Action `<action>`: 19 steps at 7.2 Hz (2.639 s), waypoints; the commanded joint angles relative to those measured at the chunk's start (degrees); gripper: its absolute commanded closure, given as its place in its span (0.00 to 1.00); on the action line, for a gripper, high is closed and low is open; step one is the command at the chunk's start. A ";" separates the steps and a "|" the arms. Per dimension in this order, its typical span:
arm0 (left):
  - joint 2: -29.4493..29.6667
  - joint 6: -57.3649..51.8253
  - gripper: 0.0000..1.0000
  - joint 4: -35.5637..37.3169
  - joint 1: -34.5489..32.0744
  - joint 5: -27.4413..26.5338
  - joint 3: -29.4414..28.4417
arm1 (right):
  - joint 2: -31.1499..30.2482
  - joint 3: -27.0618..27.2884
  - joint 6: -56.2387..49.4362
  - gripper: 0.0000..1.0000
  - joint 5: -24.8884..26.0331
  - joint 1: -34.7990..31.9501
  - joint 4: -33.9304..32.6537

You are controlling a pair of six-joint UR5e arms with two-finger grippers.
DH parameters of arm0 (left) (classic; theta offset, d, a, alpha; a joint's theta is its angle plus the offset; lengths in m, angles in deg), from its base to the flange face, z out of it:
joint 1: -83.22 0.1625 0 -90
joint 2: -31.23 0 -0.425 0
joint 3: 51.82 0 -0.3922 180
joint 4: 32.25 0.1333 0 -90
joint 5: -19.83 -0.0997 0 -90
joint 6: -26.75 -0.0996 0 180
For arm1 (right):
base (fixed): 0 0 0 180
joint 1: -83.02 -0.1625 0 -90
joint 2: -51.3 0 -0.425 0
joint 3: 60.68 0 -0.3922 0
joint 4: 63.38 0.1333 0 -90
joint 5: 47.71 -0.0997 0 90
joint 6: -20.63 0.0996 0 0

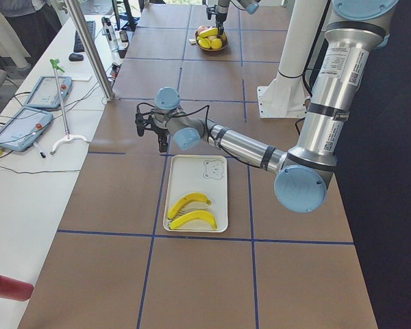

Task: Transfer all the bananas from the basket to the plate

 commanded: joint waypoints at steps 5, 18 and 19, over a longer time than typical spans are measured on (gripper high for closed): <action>0.61 0.03 0.00 0.00 0.20 0.42 0.04 | 3.14 4.87 -0.77 0.98 -5.69 -5.84 -0.82; 20.11 14.50 0.00 -1.05 8.72 -0.10 -4.00 | 50.80 -23.70 18.00 0.98 -14.06 -7.52 4.68; 20.82 17.23 0.00 -1.40 8.90 -0.02 -4.09 | 50.80 -23.70 21.69 0.98 -14.06 -6.21 9.68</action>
